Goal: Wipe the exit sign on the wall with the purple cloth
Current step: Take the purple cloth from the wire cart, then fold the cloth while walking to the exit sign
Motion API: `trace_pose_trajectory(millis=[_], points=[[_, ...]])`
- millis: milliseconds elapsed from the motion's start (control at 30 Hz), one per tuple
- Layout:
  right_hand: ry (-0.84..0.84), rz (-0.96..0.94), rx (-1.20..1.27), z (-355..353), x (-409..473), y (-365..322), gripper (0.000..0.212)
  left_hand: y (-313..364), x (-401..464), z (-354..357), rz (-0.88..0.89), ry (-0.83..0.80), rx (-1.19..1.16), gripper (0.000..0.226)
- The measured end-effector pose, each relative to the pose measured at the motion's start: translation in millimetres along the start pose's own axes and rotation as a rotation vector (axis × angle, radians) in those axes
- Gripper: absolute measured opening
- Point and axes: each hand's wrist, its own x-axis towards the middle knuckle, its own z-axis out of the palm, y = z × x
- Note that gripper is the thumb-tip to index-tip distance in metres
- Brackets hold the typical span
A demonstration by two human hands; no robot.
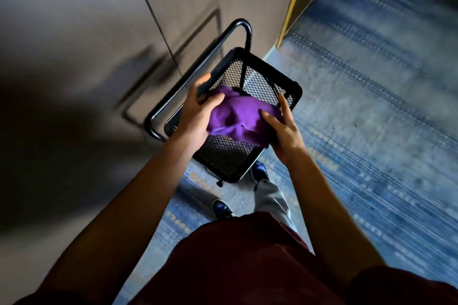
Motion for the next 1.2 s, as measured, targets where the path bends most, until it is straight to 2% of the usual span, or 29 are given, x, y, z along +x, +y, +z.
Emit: trace_pose_trajectory(millis=[167, 300, 400, 467, 533, 633, 800, 900, 1000, 1067, 1200], points=[[-0.034, 0.018, -0.048, 0.8, -25.2, -12.1, 0.056, -6.1, -19.7, 1.3, 0.007, 0.057, -0.059, 0.052], [-0.122, 0.025, -0.066, 12.6, -34.1, -23.4, 0.043, -5.9, -32.6, -10.5, -0.072, 0.094, -0.261, 0.043], [-0.179, 0.065, 0.015, 28.7, -32.3, -32.4, 0.037, -3.1, -39.4, -23.0, -0.073, 0.005, -0.381, 0.04], [-0.233, 0.067, 0.066, 40.3, -28.2, -38.1, 0.032, -0.3, -45.0, -25.7, -0.073, -0.045, -0.394, 0.047], [-0.307, 0.06, 0.055, 55.0, -24.5, -43.0, 0.03, 4.0, -52.6, -30.7, -0.029, -0.022, -0.408, 0.054], [-0.405, 0.06, -0.066, 76.7, -17.6, -46.5, 0.029, 13.5, -73.4, -38.5, 0.025, 0.136, -0.379, 0.059], [-0.593, -0.011, -0.48, 110.7, -13.2, -51.2, 0.034, 21.4, -126.9, -46.1, 0.268, 0.464, 0.092, 0.056], [-0.782, -0.092, -0.749, 126.7, -27.4, -39.1, 0.037, 18.0, -167.5, -55.4, 0.341, 0.601, 0.19, 0.045], [-0.98, -0.1, -0.886, 146.4, -43.0, -7.4, 0.038, -2.2, -214.4, -70.6, 0.367, 0.741, 0.093, 0.032], [-1.098, -0.094, -0.979, 165.8, -58.4, 17.8, 0.038, -18.5, -250.4, -81.1, 0.376, 0.808, -0.004, 0.031], [-1.336, -0.058, -1.084, 202.4, -103.2, 61.9, 0.043, -54.6, -320.4, -96.3, 0.44, 0.879, -0.389, 0.03]])
